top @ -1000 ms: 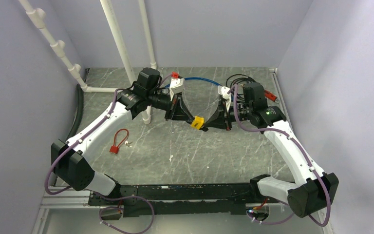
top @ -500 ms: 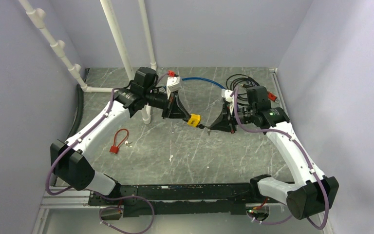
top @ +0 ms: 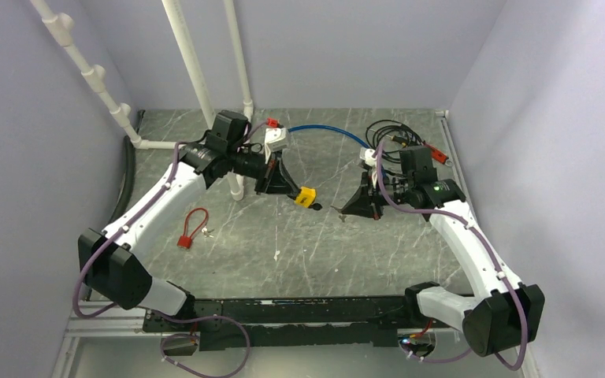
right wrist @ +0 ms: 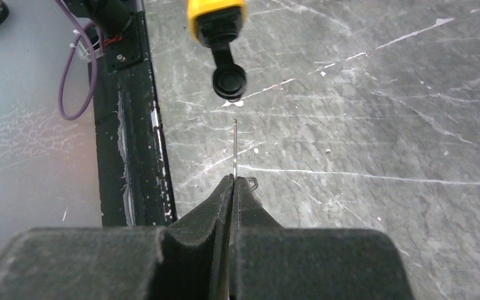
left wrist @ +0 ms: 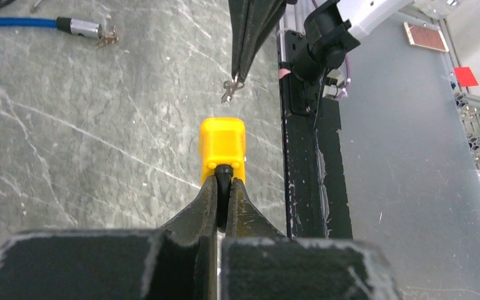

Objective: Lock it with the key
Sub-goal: Lock the lock, then place the key at the center of the board.

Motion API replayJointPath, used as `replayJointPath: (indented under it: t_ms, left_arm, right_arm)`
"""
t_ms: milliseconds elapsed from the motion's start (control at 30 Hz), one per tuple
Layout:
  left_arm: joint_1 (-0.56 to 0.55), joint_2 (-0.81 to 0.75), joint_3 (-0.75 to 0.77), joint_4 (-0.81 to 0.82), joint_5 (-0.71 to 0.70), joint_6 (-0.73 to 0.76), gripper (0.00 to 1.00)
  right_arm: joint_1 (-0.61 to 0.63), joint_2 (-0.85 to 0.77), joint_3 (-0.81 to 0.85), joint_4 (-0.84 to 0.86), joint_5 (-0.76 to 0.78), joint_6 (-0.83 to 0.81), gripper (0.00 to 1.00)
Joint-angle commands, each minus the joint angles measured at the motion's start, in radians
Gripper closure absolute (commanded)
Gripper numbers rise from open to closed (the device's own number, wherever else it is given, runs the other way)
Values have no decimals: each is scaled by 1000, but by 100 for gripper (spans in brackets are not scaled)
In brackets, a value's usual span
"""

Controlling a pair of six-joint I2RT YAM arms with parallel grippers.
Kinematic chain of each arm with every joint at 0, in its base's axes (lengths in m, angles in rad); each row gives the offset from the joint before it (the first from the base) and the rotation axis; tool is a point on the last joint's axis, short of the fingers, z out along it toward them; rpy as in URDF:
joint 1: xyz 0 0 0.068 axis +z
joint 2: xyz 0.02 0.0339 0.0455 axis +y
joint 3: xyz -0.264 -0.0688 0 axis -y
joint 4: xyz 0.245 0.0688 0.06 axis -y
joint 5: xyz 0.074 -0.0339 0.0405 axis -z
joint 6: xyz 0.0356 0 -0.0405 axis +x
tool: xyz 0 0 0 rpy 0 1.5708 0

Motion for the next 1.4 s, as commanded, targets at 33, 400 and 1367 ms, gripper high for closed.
replayJointPath:
  t_ms: [33,400,1367]
  left_arm:
    - [7,-73,23,-149,-4,136,100]
    - [117,-243,-79,-339,-75,161,100]
    - [443,-460,-189,-671,-77,342,100]
  right_arm:
    - [42,6,-34,210,39,115,100]
    - [266,63,-133,498,155,306,100]
    - [662,594,-177,1163,513,441,100]
